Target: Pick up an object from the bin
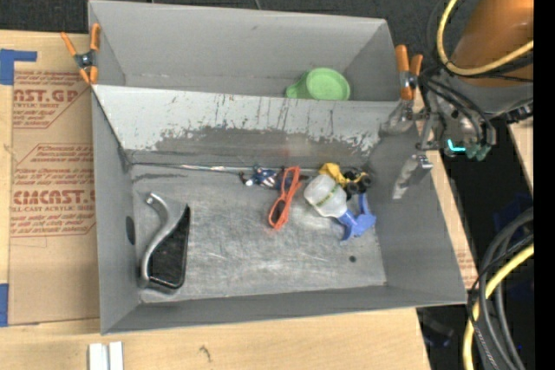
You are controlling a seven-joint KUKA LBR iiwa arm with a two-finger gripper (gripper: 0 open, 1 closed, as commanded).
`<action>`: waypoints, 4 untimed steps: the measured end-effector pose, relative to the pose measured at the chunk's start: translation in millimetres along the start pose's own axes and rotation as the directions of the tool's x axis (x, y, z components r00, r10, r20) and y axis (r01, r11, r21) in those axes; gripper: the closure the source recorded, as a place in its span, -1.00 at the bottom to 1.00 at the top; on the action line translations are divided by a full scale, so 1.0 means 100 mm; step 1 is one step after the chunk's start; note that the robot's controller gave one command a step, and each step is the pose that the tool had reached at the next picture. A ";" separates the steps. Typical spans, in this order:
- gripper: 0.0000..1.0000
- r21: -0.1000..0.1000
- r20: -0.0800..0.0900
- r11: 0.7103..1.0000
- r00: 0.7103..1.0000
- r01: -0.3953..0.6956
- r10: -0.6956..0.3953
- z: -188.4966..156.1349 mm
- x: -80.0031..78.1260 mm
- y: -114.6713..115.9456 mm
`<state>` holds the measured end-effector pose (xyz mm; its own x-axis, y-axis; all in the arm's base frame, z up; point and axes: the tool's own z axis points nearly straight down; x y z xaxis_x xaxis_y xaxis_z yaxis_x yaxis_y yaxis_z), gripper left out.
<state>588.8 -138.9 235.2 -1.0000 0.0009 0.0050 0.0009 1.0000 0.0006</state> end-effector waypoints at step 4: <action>1.00 0.012 0.032 0.948 0.948 0.318 -0.318 1.52 -0.07 -0.02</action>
Offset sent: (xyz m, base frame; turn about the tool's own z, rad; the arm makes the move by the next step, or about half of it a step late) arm 0.0010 -0.0001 -0.1408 -0.1975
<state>595.1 -140.8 82.8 -0.9480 -0.3170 -0.0275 -0.3168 0.9484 -0.0098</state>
